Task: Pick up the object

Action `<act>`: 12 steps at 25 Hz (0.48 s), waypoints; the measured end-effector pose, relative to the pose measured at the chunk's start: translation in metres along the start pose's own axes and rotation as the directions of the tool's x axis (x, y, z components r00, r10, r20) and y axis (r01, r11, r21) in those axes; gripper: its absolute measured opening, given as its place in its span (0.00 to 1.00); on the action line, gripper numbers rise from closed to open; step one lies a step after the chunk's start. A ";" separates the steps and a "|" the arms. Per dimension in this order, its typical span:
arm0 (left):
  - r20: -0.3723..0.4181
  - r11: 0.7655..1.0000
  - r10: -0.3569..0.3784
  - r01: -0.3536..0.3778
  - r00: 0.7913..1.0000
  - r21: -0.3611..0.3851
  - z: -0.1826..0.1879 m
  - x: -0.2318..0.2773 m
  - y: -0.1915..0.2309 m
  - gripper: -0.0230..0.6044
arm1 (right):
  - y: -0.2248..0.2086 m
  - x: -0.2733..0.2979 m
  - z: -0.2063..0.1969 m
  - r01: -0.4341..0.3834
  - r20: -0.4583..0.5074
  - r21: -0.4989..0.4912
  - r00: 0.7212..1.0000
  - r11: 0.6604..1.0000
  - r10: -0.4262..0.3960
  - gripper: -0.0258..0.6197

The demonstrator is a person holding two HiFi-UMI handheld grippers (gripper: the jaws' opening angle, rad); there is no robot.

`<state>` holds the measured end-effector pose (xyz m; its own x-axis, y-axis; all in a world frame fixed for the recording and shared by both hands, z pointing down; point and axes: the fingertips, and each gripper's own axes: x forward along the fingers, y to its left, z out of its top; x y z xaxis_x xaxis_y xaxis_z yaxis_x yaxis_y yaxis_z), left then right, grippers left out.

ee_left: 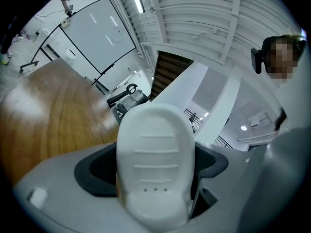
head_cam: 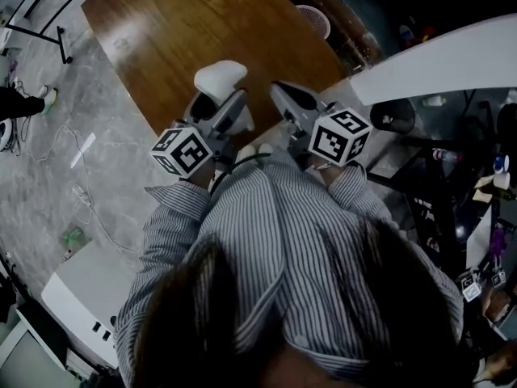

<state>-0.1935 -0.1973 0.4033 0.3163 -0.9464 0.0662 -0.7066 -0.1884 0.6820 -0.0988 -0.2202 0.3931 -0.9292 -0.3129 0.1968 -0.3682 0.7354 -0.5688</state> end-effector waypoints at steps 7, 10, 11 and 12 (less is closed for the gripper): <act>-0.013 0.999 0.025 -0.026 1.000 -0.026 -0.005 -0.006 0.005 0.77 | 0.009 0.005 -0.005 -0.042 -0.032 -0.009 0.999 0.999 0.042 0.04; -0.018 0.999 0.023 -0.024 1.000 -0.022 -0.006 -0.005 0.004 0.77 | 0.010 0.005 -0.004 -0.047 -0.034 -0.010 0.998 0.999 0.047 0.04; -0.018 0.999 0.021 -0.022 1.000 -0.023 -0.006 -0.005 0.003 0.77 | 0.009 0.004 -0.004 -0.047 -0.034 -0.010 0.998 0.999 0.046 0.04; -0.018 0.999 0.019 -0.019 1.000 -0.026 -0.005 -0.004 0.003 0.77 | 0.008 0.004 -0.004 -0.045 -0.034 -0.011 0.998 0.999 0.045 0.04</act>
<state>-0.1933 -0.1927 0.4091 0.3139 -0.9450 0.0920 -0.6958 -0.1630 0.6995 -0.1057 -0.2131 0.3923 -0.9454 -0.2587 0.1983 -0.3260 0.7553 -0.5685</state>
